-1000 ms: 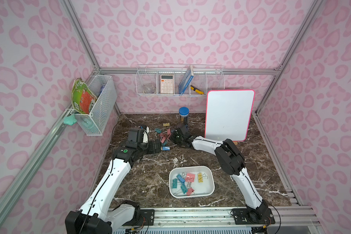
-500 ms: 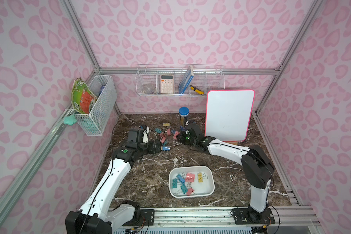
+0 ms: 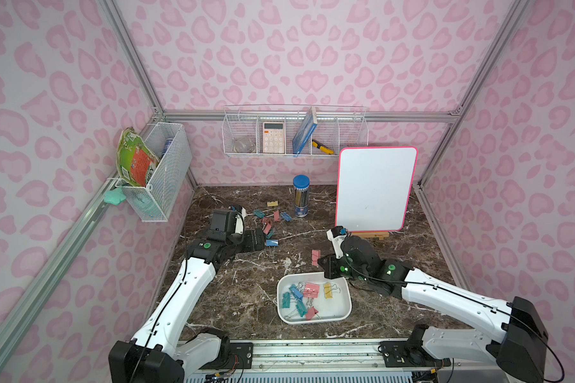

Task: Put the binder clips in the storage box
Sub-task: Place the binder clip in the storage box, then pick up the binder clip at the center of the board.

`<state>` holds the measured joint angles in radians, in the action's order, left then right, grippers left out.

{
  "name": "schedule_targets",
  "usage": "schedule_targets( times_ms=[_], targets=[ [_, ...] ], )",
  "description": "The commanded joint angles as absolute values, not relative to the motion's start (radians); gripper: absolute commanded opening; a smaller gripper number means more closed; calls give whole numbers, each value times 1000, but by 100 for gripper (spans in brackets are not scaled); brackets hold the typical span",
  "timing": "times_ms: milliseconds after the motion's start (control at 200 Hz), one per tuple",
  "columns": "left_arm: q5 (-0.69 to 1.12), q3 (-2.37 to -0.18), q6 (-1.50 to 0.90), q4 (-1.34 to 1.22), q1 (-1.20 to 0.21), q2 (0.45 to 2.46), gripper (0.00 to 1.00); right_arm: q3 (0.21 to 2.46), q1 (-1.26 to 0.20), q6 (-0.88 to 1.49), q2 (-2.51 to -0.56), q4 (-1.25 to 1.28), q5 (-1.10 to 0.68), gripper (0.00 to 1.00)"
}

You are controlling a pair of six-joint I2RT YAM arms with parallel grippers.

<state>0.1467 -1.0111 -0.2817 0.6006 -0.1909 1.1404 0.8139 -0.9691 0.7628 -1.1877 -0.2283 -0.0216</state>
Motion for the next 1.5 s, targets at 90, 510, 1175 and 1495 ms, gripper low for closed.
schedule_targets(
  times_ms=[90, 510, 1175, 1495],
  targets=[
    [137, -1028, -285, 620, -190, 1183, 99, 676, -1082, 816, -1121, -316, -1, 0],
    [123, -1091, -377, 687, -190, 1347, 91, 666, -1144, 799, -1188, -237, 193, 30],
    [-58, -1446, -613, 680, -256, 1817, 52, 696, -822, 682, -1190, 148, 132, 41],
    [-83, -1660, -205, 718, -240, 2015, 28, 674, -803, 655, -1179, 189, 116, 42]
  ],
)
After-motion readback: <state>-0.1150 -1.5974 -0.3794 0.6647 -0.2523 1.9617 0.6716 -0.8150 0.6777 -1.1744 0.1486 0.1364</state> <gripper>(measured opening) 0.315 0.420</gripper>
